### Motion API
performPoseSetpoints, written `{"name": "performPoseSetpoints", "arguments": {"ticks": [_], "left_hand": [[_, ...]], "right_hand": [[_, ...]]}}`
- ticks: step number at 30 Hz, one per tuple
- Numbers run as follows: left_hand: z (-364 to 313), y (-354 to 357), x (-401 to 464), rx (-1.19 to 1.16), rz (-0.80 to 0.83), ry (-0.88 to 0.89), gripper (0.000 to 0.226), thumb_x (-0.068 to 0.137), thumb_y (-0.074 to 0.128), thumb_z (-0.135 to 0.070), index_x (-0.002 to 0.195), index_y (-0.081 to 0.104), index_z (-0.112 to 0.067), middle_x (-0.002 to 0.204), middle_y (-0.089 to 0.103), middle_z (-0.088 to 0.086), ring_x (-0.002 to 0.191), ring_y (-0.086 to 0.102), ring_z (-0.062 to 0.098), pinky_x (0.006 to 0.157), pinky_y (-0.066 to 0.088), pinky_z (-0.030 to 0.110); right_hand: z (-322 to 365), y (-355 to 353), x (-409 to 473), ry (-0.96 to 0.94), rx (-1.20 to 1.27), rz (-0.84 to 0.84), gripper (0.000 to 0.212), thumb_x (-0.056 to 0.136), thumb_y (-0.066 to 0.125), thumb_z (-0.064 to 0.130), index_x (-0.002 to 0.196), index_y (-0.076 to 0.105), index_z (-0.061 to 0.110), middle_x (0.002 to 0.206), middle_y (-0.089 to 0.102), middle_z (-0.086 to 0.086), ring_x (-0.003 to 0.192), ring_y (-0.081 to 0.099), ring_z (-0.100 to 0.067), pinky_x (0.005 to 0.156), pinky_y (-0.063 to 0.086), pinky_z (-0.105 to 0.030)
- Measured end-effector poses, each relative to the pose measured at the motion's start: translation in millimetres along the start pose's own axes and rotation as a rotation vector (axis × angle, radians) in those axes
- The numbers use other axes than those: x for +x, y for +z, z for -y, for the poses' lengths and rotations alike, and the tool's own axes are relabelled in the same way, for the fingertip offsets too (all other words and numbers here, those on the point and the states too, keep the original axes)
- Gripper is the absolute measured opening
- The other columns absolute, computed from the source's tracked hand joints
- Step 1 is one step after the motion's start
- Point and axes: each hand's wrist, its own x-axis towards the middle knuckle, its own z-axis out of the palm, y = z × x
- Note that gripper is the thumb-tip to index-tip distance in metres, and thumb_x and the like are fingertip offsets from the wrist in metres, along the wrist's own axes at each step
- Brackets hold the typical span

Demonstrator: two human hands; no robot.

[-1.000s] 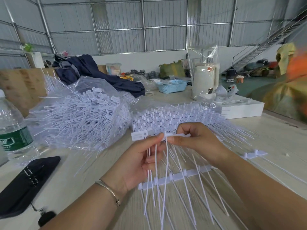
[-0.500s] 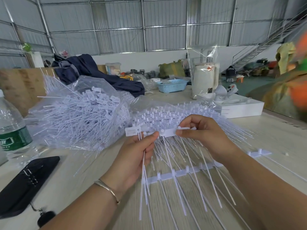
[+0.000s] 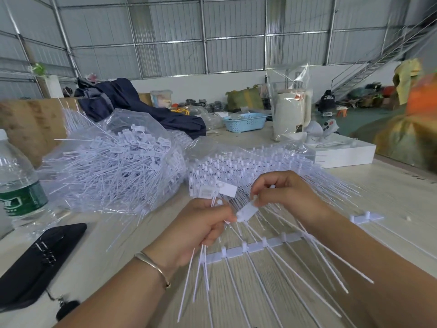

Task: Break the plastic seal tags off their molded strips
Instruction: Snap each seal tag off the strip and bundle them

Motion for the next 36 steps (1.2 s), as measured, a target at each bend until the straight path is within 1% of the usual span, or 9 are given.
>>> {"name": "performPoseSetpoints", "arguments": {"ticks": [6,10,14,17,20,23,29,32,36], "left_hand": [[1.7,-6.9,1.4,-0.025,-0.056,0.003,0.048,0.077,0.069,-0.007,0.044,0.039,-0.025,0.045,0.025,-0.006,0.039,0.018,0.011,0.039,0.017,0.017],[4.6,-7.2,3.4,-0.143,0.025,-0.045,0.053,0.063,0.088,-0.023,0.06,0.035,-0.028,0.055,0.021,-0.005,0.046,0.014,0.011,0.039,0.012,0.02],[7.7,-3.0,4.2,-0.276,-0.037,-0.103,0.041,0.086,0.062,-0.048,0.063,0.038,-0.024,0.055,0.027,-0.005,0.043,0.021,0.009,0.034,0.021,0.017],[7.6,-0.6,4.0,-0.393,-0.052,-0.125,0.047,0.092,0.045,-0.056,0.07,0.048,-0.015,0.056,0.034,-0.004,0.041,0.024,0.008,0.033,0.022,0.017],[4.8,1.9,3.1,-0.435,-0.041,-0.099,0.049,0.084,0.052,-0.059,0.08,0.064,-0.012,0.059,0.031,-0.005,0.043,0.021,0.006,0.033,0.018,0.016],[-1.0,2.3,0.5,-0.456,0.003,-0.022,0.031,0.07,0.071,-0.051,0.061,0.063,-0.022,0.063,0.022,-0.005,0.046,0.018,0.005,0.035,0.015,0.016],[1.2,0.2,0.0,-0.425,-0.082,0.005,0.02,0.077,0.072,-0.025,0.059,0.064,-0.022,0.072,0.012,0.001,0.049,0.012,0.008,0.036,0.012,0.016],[2.0,-0.9,0.7,-0.446,-0.085,0.003,0.015,0.077,0.072,-0.025,0.071,0.059,-0.019,0.079,0.01,0.003,0.054,0.009,0.01,0.034,0.014,0.015],[0.5,-0.7,-1.4,-0.481,-0.019,0.011,0.014,0.077,0.072,-0.025,0.066,0.065,-0.023,0.079,0.009,0.002,0.053,0.009,0.009,0.034,0.017,0.015]], "right_hand": [[-0.8,-13.6,0.3,0.002,-0.029,-0.073,0.007,0.061,0.065,0.014,0.066,0.069,0.012,0.067,0.062,-0.002,0.066,0.056,-0.01,0.069,0.043,-0.018],[-0.7,-13.1,1.1,-0.012,-0.037,-0.133,0.015,0.064,0.055,0.017,0.074,0.064,0.01,0.063,0.058,0.013,0.059,0.051,0.004,0.059,0.038,-0.005],[1.4,-8.6,1.7,-0.064,-0.074,-0.229,0.018,0.084,0.05,-0.001,0.075,0.057,0.013,0.063,0.051,0.012,0.058,0.045,0.0,0.056,0.036,-0.01],[10.0,-6.3,-1.6,-0.267,-0.293,-0.283,0.015,0.088,0.05,0.001,0.078,0.052,0.012,0.071,0.048,0.001,0.066,0.042,-0.012,0.063,0.033,-0.028],[16.9,-4.4,-3.0,-0.413,-0.461,-0.331,0.006,0.083,0.047,0.012,0.079,0.05,0.015,0.071,0.049,0.004,0.072,0.044,-0.015,0.066,0.033,-0.032],[13.4,8.2,-4.0,-0.434,-0.696,-0.281,0.008,0.087,0.043,0.02,0.083,0.051,0.019,0.073,0.052,0.002,0.076,0.046,-0.018,0.072,0.03,-0.034],[-1.7,12.6,-1.3,-0.354,-1.145,-0.164,0.04,0.096,0.025,0.044,0.109,0.056,0.02,0.1,0.059,0.005,0.092,0.052,-0.019,0.082,0.029,-0.036],[-2.7,10.9,-0.5,-0.298,-1.021,-0.176,0.041,0.097,0.029,0.056,0.096,0.053,0.022,0.08,0.053,0.012,0.073,0.051,-0.007,0.084,0.032,-0.036],[-3.7,8.9,-1.1,-0.209,-0.576,-0.176,0.039,0.087,0.059,0.05,0.078,0.057,0.012,0.054,0.039,0.011,0.051,0.035,-0.007,0.061,0.027,-0.024]]}}
